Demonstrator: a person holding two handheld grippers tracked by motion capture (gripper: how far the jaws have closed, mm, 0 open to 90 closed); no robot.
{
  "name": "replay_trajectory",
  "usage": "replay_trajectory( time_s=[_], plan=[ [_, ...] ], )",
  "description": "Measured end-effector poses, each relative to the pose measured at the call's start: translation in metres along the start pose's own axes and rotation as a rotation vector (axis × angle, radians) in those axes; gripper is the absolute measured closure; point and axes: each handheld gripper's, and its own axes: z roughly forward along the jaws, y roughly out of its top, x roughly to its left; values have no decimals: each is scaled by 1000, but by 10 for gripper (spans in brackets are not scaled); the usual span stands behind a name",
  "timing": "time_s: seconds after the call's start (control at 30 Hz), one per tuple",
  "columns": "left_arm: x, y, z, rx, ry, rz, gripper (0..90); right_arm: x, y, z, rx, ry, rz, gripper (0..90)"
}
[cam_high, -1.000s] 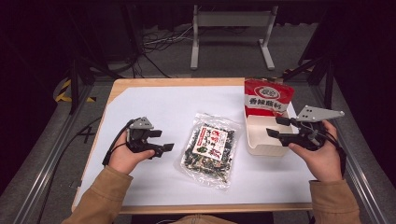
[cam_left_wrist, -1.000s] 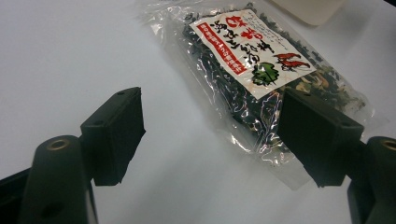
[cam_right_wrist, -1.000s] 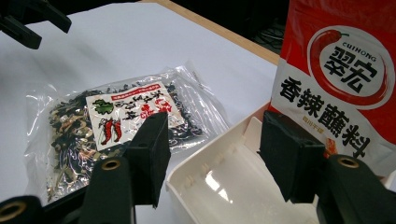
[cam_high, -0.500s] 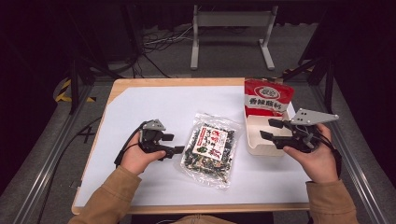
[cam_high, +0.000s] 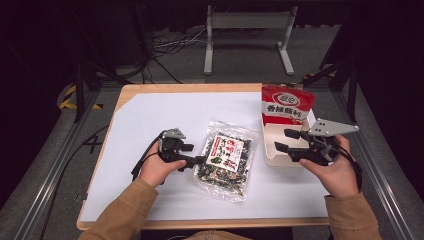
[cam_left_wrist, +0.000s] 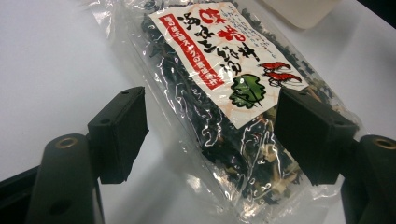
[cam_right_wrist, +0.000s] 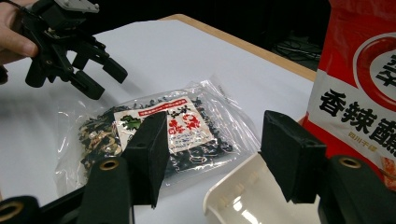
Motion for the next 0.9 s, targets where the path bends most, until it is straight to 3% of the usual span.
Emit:
replay_trajectory(
  time_s=[0.37,0.9],
  plan=[
    [12,0,21,-23,-34,-90,270,3,-1,1,-7,8,12,404],
    [15,0,45,16,-48,-131,223,7,-3,-1,-11,6,23,389]
  ],
)
